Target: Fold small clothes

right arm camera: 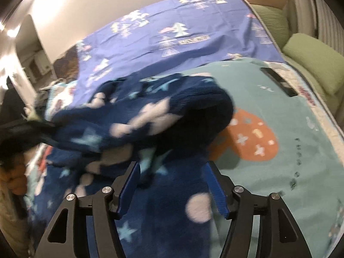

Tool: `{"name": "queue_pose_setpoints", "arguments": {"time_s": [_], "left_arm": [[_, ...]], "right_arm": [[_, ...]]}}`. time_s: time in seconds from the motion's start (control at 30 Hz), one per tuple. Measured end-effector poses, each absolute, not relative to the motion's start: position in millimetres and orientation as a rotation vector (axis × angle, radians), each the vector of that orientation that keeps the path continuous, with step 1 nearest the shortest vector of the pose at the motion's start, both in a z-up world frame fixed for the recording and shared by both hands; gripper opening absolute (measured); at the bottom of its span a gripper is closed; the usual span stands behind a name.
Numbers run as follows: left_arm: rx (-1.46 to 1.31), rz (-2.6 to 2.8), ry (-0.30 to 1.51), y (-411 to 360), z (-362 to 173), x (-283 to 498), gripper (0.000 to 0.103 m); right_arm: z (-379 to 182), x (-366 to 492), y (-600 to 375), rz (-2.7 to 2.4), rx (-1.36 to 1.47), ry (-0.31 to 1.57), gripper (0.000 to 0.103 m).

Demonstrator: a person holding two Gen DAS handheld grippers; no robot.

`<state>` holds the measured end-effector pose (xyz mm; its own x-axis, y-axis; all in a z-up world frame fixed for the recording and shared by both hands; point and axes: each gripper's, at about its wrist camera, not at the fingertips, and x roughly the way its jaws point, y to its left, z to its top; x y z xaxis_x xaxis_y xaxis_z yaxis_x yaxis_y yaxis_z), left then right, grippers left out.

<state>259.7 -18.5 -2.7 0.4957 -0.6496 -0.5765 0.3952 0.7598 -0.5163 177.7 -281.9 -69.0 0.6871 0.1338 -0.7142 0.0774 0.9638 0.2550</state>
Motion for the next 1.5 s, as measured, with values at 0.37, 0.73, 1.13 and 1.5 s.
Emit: {"name": "queue_pose_setpoints", "arguments": {"time_s": [0.37, 0.73, 1.13, 1.5], "left_arm": [[-0.21, -0.496, 0.694, 32, 42, 268, 0.011], [-0.305, -0.447, 0.837, 74, -20, 281, 0.011], [-0.203, -0.351, 0.835, 90, -42, 282, 0.012], [-0.154, -0.305, 0.879, 85, -71, 281, 0.014]], "right_arm": [[-88, 228, -298, -0.163, 0.241, 0.88, 0.051], [-78, 202, -300, -0.13, 0.248, 0.87, 0.052], [-42, 179, -291, -0.02, 0.304, 0.751, 0.058], [-45, 206, -243, 0.109, 0.223, 0.752, 0.058]]}}
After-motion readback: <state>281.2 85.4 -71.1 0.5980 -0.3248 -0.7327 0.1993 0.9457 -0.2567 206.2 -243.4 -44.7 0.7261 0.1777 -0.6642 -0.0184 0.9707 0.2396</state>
